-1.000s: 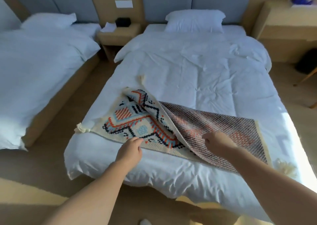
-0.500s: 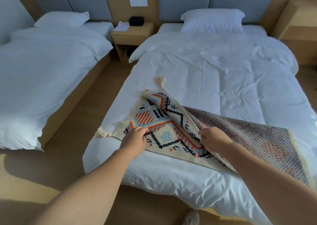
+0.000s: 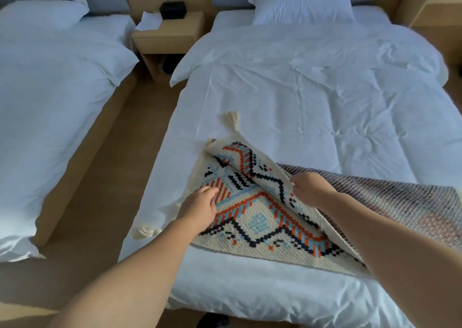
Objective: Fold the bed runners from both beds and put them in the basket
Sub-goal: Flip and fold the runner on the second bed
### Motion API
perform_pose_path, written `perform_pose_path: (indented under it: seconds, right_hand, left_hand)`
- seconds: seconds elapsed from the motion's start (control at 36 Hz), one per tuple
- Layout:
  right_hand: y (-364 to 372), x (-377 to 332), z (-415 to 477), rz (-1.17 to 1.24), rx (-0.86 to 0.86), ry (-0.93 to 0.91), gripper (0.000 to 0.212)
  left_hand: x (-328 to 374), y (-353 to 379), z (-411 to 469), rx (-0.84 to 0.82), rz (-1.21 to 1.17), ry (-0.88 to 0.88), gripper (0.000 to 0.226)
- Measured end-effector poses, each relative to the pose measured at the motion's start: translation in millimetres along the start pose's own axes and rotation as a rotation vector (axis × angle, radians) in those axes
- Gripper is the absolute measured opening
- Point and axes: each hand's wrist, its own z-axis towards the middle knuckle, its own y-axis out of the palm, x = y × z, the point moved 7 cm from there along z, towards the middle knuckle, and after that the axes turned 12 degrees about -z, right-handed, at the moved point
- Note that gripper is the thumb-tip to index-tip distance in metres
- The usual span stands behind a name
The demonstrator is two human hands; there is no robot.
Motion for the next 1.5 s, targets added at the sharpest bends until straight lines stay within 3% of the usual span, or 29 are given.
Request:
perform_pose_path:
  seconds: [0.25,0.44,0.61,0.78,0.89,1.03,1.08,1.17,1.28,1.36,1.5]
  right_hand:
    - [40.4,-28.5,135.5,0.147,-0.067,0.252,0.046]
    - [70.3,-39.1,208.6,0.143,-0.099,0.367,0.049]
    - [86.9,-34.2,230.2,0.209,-0.083,0.485,0.032]
    - [86.0,-45.4,219.5,0.275,0.049,0.459,0.014]
    - [79.1,-57.7,206.0,0.221,0.146,0.360,0.021]
    - [75.6,-75.8,192.0,0.222,0.211,0.244,0.017]
    - [77.9,-84.4,188.0,0.236,0.185,0.174,0.017]
    - [79.9,-91.3,180.6,0.217,0.144,0.116,0.015]
    - [81.7,-85.5,170.8,0.239,0.148,0.156,0.014]
    - [84.2,-82.8,165.8,0.247,0.125,0.183,0.014]
    - [103.2,-81.4,153.7,0.219,-0.004,0.246,0.017]
  left_hand:
    - [-46.3,8.9,145.4,-0.157,0.003,0.184,0.045]
    - [-82.0,23.9,206.3,-0.209,-0.013,0.284,0.044]
    - [-88.5,39.1,231.3,-0.248,-0.023,0.335,0.045]
    - [-61.9,42.7,254.6,-0.288,-0.025,0.390,0.047]
    - [-30.2,45.9,274.4,-0.303,-0.016,0.456,0.049]
    - [10.4,58.8,291.5,-0.390,0.237,0.638,0.089]
    - [21.1,68.5,298.4,-0.449,0.368,0.723,0.092]
    - [28.6,79.2,301.6,-0.498,0.524,0.804,0.066]
    - [26.3,76.6,299.1,-0.488,0.525,0.831,0.035]
    - [8.5,67.3,300.0,-0.491,0.491,0.744,0.008]
    - [-34.3,48.5,284.9,-0.571,0.603,0.578,0.016]
